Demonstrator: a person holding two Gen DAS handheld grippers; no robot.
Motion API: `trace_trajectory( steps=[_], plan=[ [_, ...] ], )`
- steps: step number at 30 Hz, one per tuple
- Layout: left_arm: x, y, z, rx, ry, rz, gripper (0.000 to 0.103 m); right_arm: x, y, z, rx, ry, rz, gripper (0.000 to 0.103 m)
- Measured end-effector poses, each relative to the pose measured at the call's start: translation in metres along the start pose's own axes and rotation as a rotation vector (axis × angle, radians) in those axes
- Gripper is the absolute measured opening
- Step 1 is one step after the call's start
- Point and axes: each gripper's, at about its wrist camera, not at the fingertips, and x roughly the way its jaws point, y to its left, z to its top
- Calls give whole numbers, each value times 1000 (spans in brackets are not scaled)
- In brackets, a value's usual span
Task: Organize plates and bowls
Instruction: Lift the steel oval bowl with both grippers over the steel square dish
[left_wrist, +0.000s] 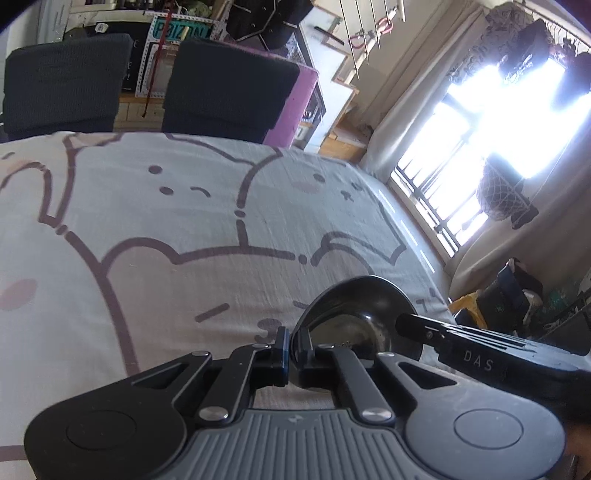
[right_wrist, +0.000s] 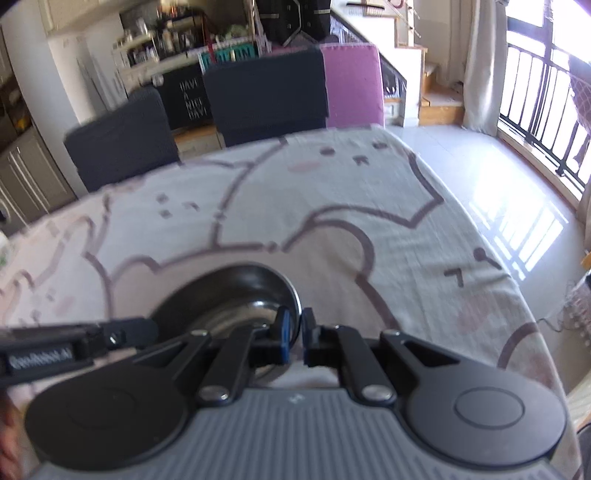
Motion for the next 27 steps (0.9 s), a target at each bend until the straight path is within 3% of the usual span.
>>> trace_trajectory(
  steps=[12, 27],
  plan=[
    [-114, 31, 0, -11, -129, 21, 4, -69, 72, -4, 2, -81, 85, 8],
    [-238, 120, -41, -73, -225, 152, 4, -120, 213, -46, -133, -76, 246, 8]
  ],
)
